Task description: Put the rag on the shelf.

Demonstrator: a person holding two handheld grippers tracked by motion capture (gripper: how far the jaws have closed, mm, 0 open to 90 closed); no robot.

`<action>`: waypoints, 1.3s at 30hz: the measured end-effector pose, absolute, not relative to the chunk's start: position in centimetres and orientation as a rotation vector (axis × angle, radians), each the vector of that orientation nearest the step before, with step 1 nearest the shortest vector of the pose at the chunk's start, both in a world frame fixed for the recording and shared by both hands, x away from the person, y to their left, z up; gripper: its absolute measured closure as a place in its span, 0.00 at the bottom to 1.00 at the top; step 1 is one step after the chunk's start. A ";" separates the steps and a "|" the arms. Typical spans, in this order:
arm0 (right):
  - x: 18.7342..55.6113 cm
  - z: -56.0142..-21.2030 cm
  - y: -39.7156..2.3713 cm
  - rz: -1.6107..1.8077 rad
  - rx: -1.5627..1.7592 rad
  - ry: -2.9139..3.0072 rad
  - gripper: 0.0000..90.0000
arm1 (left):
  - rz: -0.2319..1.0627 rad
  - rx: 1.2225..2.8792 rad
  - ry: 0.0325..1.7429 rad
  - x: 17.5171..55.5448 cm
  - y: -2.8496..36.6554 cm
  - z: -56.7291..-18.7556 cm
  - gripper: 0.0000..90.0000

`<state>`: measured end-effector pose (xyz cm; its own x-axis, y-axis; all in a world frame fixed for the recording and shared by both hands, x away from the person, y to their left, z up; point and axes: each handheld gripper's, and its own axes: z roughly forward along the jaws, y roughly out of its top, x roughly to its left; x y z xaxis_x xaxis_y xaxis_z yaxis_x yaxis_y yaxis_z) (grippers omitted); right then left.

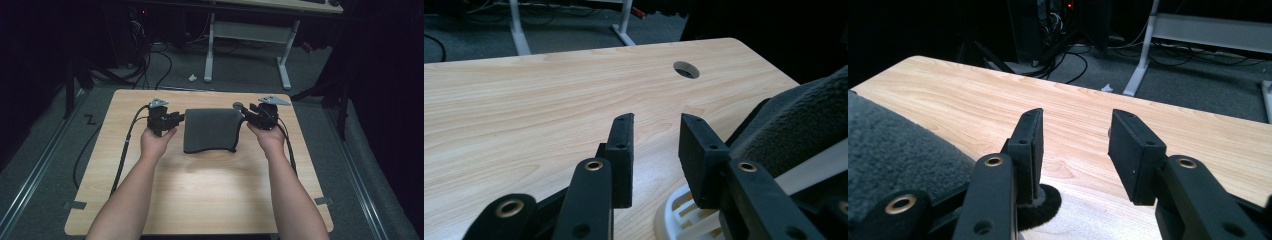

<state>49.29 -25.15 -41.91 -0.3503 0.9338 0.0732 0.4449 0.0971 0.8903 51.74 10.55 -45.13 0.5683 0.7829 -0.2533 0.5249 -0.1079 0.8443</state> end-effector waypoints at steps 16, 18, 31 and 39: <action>47.6 -42.2 -25.8 1.168 1.289 1.866 0.63 | 0.425 1.812 1.087 50.1 12.6 -45.5 0.64; 47.2 -42.3 -25.9 1.172 1.279 1.868 0.62 | 0.437 1.815 1.082 49.8 12.9 -45.5 0.63; 43.2 -42.4 -26.2 1.156 1.200 1.880 0.63 | 0.468 1.793 1.053 45.3 15.9 -46.3 0.61; 40.2 -42.7 -25.6 1.114 1.127 1.920 0.67 | 0.450 1.822 1.018 40.6 17.0 -47.5 0.60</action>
<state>40.21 -25.58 -42.69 -0.4265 0.8984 -0.1047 0.3550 0.2728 0.8942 40.63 17.04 -47.53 0.5832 0.8023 -0.1268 0.4461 -0.1859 0.8754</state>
